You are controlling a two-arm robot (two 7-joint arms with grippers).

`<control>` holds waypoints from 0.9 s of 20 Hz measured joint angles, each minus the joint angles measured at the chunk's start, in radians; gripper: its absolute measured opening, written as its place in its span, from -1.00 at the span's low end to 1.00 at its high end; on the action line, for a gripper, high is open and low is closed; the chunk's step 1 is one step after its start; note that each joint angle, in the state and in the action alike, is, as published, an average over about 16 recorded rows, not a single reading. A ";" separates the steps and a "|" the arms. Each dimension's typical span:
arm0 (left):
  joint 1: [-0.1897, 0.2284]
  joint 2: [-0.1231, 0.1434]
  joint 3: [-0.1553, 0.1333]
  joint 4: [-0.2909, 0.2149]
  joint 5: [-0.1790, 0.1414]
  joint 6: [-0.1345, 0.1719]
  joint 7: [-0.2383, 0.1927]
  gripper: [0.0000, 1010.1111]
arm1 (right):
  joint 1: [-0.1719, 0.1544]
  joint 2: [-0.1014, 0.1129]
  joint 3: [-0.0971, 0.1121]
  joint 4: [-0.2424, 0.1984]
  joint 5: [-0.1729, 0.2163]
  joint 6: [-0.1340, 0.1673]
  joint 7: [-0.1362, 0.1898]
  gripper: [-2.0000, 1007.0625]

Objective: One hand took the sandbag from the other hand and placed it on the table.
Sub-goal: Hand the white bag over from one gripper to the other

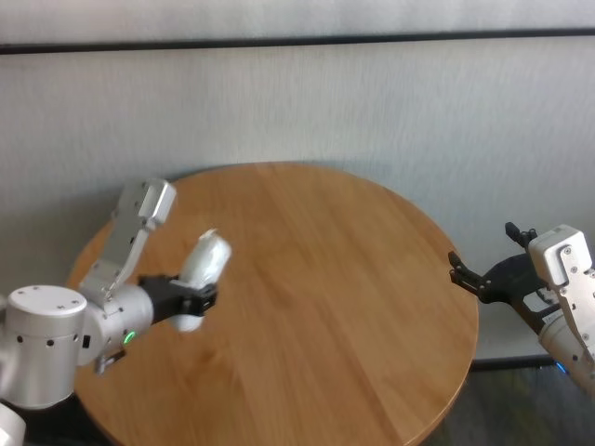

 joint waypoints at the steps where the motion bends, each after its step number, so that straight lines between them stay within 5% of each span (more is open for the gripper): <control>1: -0.005 0.005 0.008 -0.002 0.000 -0.022 -0.027 -0.02 | 0.000 0.000 0.000 0.000 0.000 0.000 0.000 0.99; 10: -0.062 0.016 0.070 0.015 -0.014 -0.188 -0.212 -0.02 | 0.000 0.000 0.000 0.000 0.000 0.000 0.000 0.99; 18: -0.118 -0.010 0.106 0.083 -0.029 -0.268 -0.280 -0.02 | 0.000 0.000 0.000 0.000 0.000 0.000 0.000 0.99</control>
